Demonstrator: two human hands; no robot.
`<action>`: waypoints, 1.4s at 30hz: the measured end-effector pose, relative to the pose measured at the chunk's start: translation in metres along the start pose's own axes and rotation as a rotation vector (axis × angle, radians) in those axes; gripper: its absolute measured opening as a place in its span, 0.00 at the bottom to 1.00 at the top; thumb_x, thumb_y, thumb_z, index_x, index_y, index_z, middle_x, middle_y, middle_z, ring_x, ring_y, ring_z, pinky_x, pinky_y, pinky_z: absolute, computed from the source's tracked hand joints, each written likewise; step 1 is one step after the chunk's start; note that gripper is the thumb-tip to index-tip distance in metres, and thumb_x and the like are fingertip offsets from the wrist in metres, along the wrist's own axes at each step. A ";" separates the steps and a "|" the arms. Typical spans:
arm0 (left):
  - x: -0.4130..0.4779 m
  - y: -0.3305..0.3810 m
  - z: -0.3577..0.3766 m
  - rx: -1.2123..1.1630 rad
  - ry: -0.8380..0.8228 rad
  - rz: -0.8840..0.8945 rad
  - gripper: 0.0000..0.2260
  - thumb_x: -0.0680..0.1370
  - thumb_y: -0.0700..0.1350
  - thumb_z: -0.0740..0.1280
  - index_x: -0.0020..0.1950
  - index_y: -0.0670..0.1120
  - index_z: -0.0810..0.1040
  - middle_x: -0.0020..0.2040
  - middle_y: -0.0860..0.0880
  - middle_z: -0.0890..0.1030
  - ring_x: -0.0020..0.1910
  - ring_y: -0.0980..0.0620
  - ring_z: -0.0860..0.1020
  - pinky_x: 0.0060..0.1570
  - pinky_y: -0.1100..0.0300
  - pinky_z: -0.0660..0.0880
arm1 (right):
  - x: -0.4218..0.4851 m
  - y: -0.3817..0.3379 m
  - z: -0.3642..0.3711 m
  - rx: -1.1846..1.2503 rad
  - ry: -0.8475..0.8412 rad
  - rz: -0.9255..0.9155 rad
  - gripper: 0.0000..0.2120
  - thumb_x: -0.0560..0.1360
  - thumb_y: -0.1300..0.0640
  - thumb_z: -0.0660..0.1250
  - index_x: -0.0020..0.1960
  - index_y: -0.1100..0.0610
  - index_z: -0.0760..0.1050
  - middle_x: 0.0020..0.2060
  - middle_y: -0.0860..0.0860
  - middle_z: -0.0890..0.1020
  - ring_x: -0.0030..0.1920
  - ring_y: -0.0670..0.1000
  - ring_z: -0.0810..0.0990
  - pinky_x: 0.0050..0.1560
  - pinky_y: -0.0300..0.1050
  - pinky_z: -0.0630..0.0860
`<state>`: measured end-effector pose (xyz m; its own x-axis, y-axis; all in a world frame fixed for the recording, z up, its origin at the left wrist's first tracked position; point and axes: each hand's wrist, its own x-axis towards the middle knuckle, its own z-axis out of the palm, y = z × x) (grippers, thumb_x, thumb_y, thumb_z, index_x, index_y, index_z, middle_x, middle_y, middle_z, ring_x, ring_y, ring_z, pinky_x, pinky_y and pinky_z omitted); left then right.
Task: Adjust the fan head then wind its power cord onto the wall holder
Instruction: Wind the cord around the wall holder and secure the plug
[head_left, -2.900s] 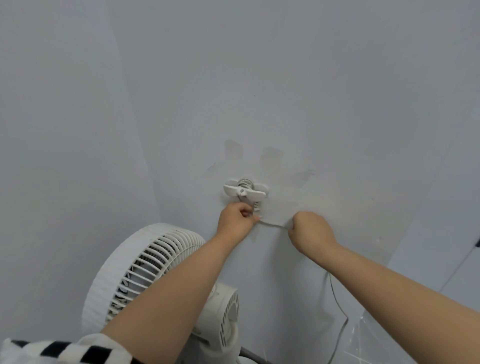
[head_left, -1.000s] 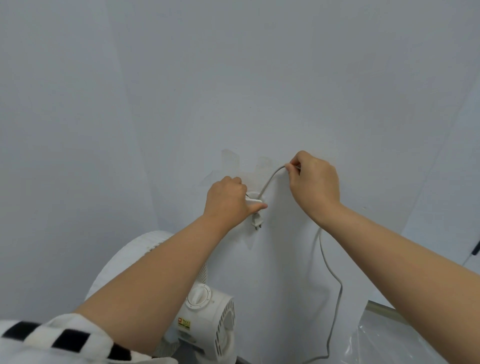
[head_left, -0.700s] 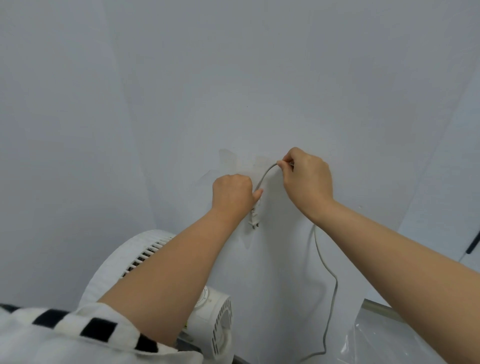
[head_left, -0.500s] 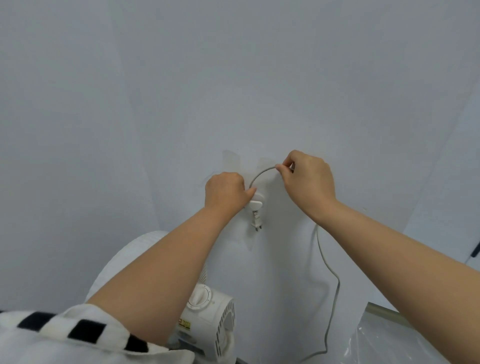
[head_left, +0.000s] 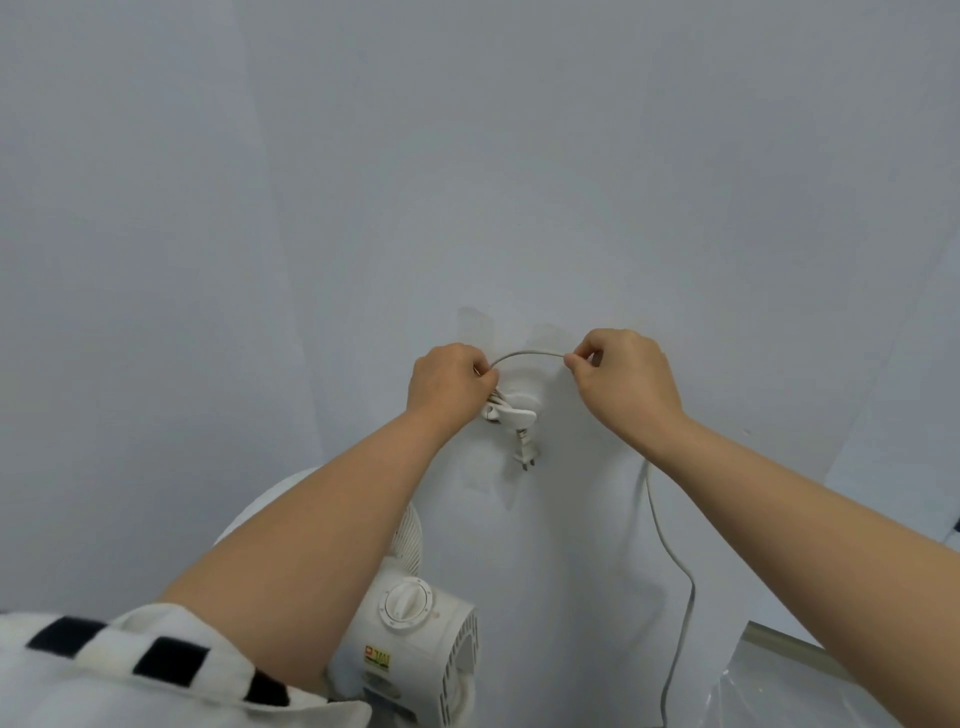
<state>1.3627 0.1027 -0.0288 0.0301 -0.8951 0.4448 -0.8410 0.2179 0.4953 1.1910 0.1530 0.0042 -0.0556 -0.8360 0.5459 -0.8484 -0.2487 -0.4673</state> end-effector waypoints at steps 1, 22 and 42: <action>0.001 0.000 -0.001 -0.003 -0.011 -0.003 0.09 0.75 0.47 0.64 0.41 0.45 0.82 0.44 0.47 0.83 0.47 0.47 0.79 0.44 0.58 0.71 | 0.000 0.002 0.000 0.013 -0.008 0.018 0.10 0.76 0.54 0.64 0.44 0.60 0.80 0.33 0.50 0.76 0.39 0.53 0.76 0.41 0.43 0.70; 0.013 -0.034 0.009 -0.418 0.065 -0.211 0.11 0.72 0.49 0.70 0.31 0.46 0.79 0.30 0.53 0.79 0.33 0.53 0.76 0.39 0.60 0.73 | -0.008 -0.003 0.018 0.462 -0.408 0.173 0.13 0.77 0.64 0.58 0.38 0.58 0.77 0.24 0.54 0.74 0.20 0.47 0.66 0.23 0.37 0.63; 0.005 -0.037 0.018 -0.698 0.048 -0.534 0.10 0.73 0.45 0.68 0.36 0.39 0.78 0.31 0.40 0.80 0.25 0.48 0.79 0.40 0.51 0.82 | -0.012 0.002 0.030 0.334 -0.489 0.119 0.11 0.76 0.61 0.61 0.38 0.58 0.78 0.23 0.52 0.76 0.20 0.47 0.68 0.22 0.35 0.65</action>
<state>1.3841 0.0837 -0.0582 0.3610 -0.9314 0.0469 -0.1868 -0.0229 0.9821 1.2054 0.1484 -0.0241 0.1755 -0.9759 0.1301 -0.6357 -0.2132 -0.7419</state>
